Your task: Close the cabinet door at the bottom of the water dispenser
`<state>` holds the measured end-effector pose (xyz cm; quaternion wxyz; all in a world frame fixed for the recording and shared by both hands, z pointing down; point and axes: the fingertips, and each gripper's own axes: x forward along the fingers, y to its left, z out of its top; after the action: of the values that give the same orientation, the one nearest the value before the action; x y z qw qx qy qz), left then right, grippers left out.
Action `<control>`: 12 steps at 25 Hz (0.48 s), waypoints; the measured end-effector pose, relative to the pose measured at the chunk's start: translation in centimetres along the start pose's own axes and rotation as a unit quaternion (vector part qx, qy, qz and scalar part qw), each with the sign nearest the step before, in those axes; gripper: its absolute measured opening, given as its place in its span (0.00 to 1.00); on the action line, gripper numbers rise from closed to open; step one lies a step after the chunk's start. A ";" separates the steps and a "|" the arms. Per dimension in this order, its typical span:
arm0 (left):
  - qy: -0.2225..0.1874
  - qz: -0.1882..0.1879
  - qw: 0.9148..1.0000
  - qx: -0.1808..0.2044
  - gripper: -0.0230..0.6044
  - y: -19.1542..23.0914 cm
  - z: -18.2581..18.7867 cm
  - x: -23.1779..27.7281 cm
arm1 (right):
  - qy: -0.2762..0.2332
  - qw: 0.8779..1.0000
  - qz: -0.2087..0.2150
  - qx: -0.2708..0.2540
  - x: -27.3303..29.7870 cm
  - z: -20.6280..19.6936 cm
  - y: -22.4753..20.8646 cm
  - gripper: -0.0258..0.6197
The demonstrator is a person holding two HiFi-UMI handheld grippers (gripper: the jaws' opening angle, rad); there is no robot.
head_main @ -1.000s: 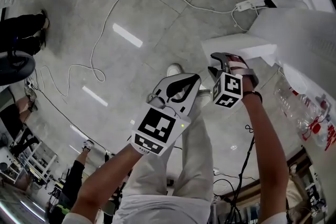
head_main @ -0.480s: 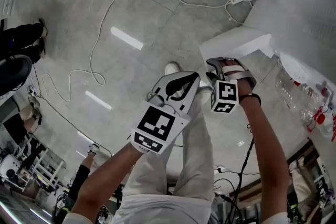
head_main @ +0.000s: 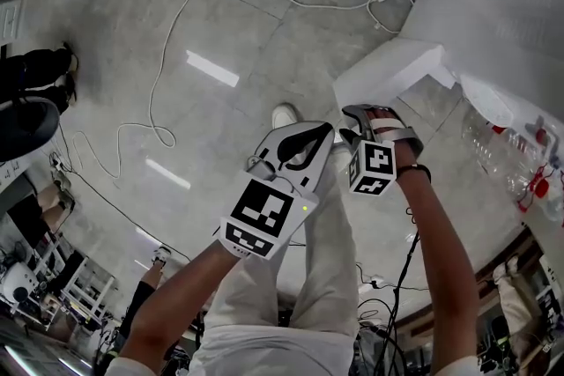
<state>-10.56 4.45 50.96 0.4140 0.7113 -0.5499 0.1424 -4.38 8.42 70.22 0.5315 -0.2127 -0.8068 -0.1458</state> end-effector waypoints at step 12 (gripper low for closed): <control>0.009 -0.019 1.000 0.017 0.04 -2.8 0.2 1.3 | -0.063 0.969 -0.035 0.235 -2.8 -2.3 -1.6 0.36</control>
<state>-7.63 3.62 50.50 0.4093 0.7275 -0.5298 0.1500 -2.43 5.44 68.51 0.5088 -0.0622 -0.8576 0.0427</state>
